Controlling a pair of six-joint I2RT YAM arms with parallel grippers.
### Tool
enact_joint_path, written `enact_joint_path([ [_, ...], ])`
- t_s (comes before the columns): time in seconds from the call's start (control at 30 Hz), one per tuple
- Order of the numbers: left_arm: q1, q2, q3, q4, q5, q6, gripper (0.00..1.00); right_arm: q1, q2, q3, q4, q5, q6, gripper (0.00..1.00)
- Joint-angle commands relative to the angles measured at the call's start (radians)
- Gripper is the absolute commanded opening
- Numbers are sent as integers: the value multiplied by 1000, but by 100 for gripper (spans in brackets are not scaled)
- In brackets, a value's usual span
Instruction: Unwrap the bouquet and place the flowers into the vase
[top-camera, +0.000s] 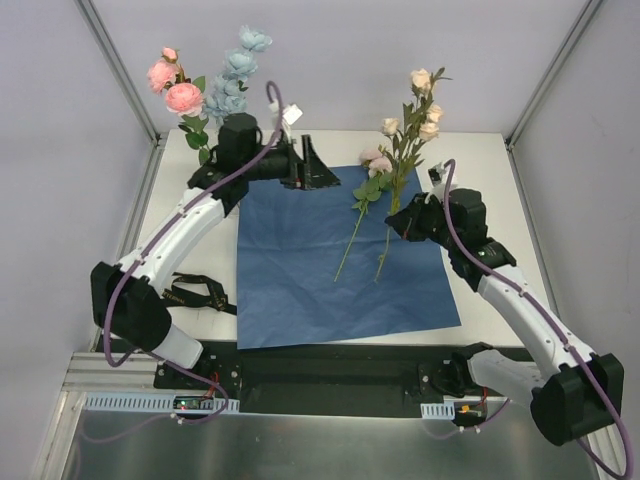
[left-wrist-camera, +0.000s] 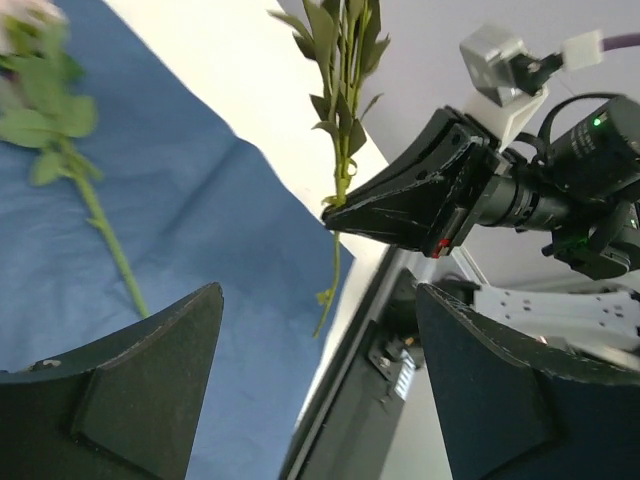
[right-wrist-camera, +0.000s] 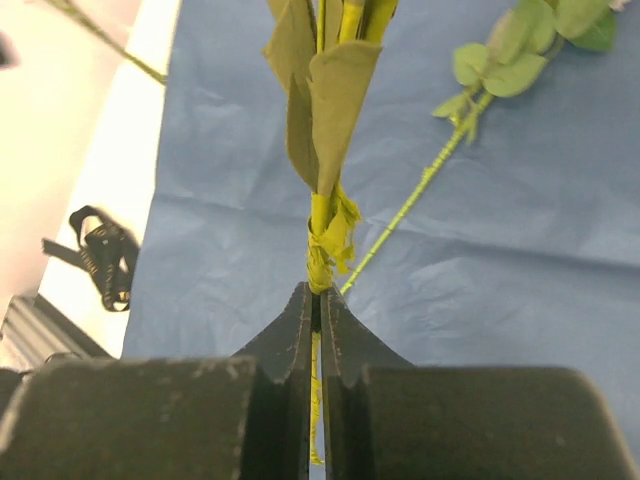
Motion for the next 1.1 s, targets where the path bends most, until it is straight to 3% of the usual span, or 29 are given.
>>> enact_joint_path([
  [0.0,-102,68,91,103,63,-83,77,29,-76,6,77,-133,-116,0],
  [0.33,-143,203,154,277,132,-243,76,150,-126,38,5,-150,-187,1],
  [0.57,-146,213,147,295,132,-257,65,206,-108,41,5,-130,-222,1],
  [0.7,-151,217,139,329,140,-276,49,220,-88,52,1,-127,-225,1],
  [0.73,-151,220,145,329,143,-276,35,229,-84,55,-2,-125,-230,1],
  [0.8,-148,214,148,324,139,-248,22,235,-79,62,-19,-111,-245,1],
  [0.87,-140,187,157,266,107,-202,7,240,-83,67,-36,-76,-248,12],
  [0.9,-137,172,162,231,85,-128,3,240,-91,70,-45,-21,-248,23],
  [0.93,-133,136,170,159,30,-87,0,238,-97,70,-70,11,-248,47],
  [1.03,-107,29,165,77,-129,80,0,238,-128,61,-108,142,-243,73],
  [1.07,-100,-2,161,15,-174,119,0,236,-136,56,-114,169,-245,76],
])
